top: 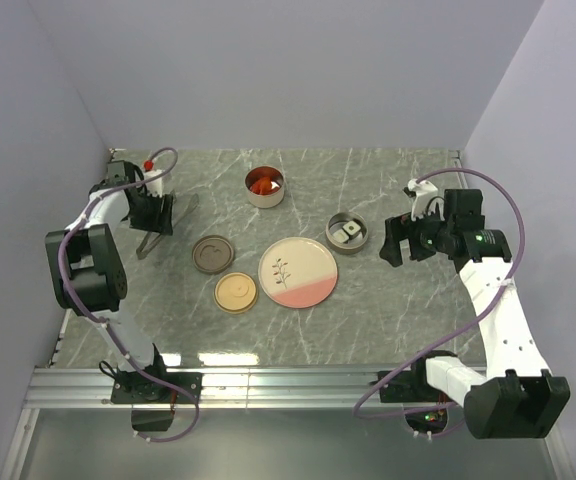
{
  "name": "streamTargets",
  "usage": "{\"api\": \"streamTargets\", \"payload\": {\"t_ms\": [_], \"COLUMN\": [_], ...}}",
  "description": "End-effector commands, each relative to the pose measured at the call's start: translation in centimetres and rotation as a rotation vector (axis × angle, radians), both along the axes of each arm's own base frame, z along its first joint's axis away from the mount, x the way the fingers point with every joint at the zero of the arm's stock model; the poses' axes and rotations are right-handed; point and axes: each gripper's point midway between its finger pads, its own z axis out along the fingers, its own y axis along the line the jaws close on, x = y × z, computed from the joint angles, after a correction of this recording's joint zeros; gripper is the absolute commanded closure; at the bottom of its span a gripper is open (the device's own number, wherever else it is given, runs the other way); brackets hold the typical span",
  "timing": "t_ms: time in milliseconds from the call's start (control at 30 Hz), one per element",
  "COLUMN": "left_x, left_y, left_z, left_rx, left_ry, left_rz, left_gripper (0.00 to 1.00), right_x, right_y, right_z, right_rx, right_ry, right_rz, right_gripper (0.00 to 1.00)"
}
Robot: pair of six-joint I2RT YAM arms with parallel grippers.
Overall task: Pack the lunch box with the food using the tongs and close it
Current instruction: Put down the clamp, then pick up the lid of the lunch box with the left arm
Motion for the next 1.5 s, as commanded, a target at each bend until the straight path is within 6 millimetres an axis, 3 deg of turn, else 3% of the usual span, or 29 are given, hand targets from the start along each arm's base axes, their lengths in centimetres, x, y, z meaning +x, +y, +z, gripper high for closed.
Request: {"api": "streamTargets", "payload": {"t_ms": [0,167,400,467,600,733,767,867,1000,1200,1333,1467], "left_x": [0.2,-0.4,-0.7,-1.0,-0.9,-0.2,0.0,0.7,-1.8,-6.8,-8.8,-10.6], "left_y": [0.5,0.3,0.1,-0.1,-0.1,0.0,-0.1,-0.6,-3.5,-7.3,-8.7,-9.9], "left_z": [-0.9,-1.1,-0.3,-0.1,0.6,3.0,3.8,7.8,11.5,10.3,9.3,6.9], "left_rx": [0.043,0.040,0.028,0.018,0.022,0.030,0.031,0.028,-0.018,-0.016,0.012,0.048], "left_ry": [-0.012,0.006,0.016,0.034,0.020,-0.028,-0.043,-0.120,-0.208,-0.230,-0.270,-0.209], "left_rz": [-0.037,-0.054,-0.059,-0.067,-0.076,-0.073,-0.078,-0.137,-0.365,-0.714,-0.907,-1.053], "left_gripper": [0.38,0.30,0.27,0.15,0.12,0.09,0.01,0.01,0.02,0.14,0.15,0.17], "right_x": [-0.3,-0.4,0.0,0.0,0.2,0.3,0.4,0.6,0.7,1.2,1.7,2.0], "right_y": [0.3,0.5,-0.1,0.3,0.7,0.8,0.7,0.9,0.8,0.3,-1.0,-2.0], "right_z": [0.1,0.8,0.7,1.1,1.7,1.8,1.9,2.5,2.7,1.9,1.3,1.5], "right_rx": [0.023,0.027,-0.007,0.008,0.026,0.028,0.028,0.035,0.034,0.030,-0.033,-0.068], "right_ry": [0.017,0.000,0.007,-0.002,0.015,0.037,0.033,0.013,0.000,0.043,0.064,0.055], "right_rz": [0.010,0.022,0.022,0.032,0.057,0.065,0.064,0.065,0.059,0.000,-0.056,-0.113], "right_gripper": [0.00,0.00,0.00,0.00,0.00,0.00,0.00,0.00,0.00,0.00,0.00,0.00]}}
